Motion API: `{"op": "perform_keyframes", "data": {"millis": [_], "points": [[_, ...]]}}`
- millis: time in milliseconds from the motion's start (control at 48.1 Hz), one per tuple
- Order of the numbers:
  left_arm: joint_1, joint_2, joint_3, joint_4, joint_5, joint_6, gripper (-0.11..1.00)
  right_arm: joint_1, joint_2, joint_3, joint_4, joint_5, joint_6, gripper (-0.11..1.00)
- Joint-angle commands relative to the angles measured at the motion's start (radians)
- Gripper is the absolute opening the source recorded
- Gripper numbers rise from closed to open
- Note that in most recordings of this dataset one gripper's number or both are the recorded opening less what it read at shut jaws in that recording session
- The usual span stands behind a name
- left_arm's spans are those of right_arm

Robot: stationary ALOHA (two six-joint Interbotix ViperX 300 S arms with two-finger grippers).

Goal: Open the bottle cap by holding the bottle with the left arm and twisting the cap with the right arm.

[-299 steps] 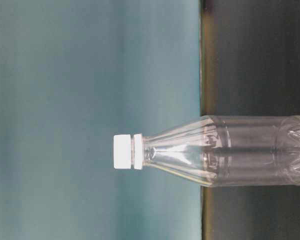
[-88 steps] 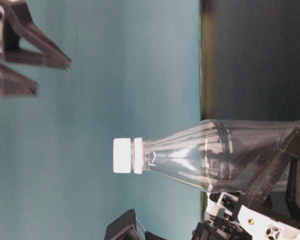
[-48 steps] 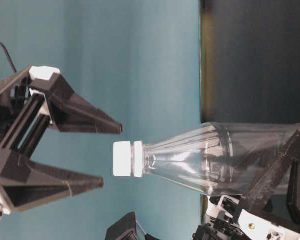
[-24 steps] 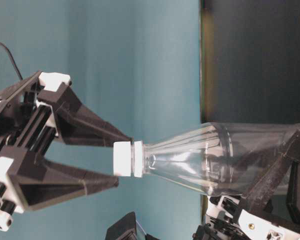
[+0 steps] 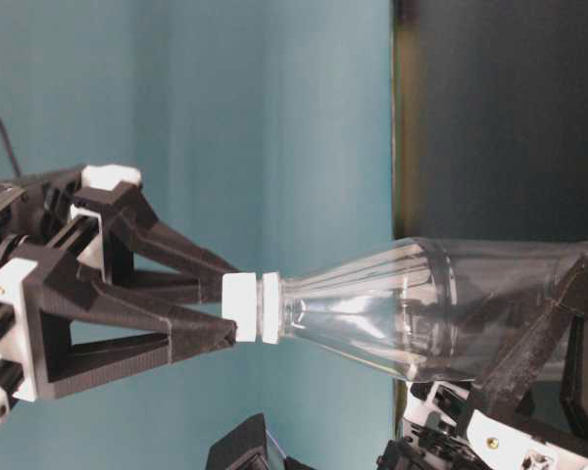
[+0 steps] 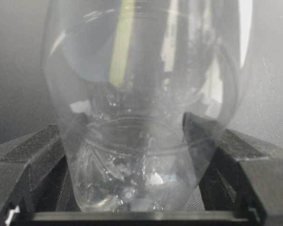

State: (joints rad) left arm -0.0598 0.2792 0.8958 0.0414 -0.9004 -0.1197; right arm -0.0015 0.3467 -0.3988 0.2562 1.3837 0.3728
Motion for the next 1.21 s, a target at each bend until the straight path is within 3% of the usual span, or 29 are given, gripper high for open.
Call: {"op": "perform_keyframes", "data": {"millis": [0,395,541,791,1186], "points": [[0.002,-0.011,-0.008,0.003,-0.002,-0.003,0.81,0.018,0.008,-0.032,0.003,0.011,-0.118,0.39],[0.003,-0.011,-0.008,0.003,-0.002,-0.005,0.81,0.021,0.025,-0.071,-0.002,0.118,-0.73,0.39],[0.003,-0.009,-0.008,0.003,-0.002,-0.005,0.81,0.023,0.026,-0.071,-0.002,0.118,-0.907,0.39],[0.002,-0.011,-0.009,0.003,-0.002,-0.005,0.81,0.021,0.026,-0.071,-0.003,0.117,-0.925,0.39],[0.002,-0.011,-0.006,0.003,0.018,-0.006,0.81,0.023,0.017,-0.055,-0.003,0.095,-0.874,0.39]]}}
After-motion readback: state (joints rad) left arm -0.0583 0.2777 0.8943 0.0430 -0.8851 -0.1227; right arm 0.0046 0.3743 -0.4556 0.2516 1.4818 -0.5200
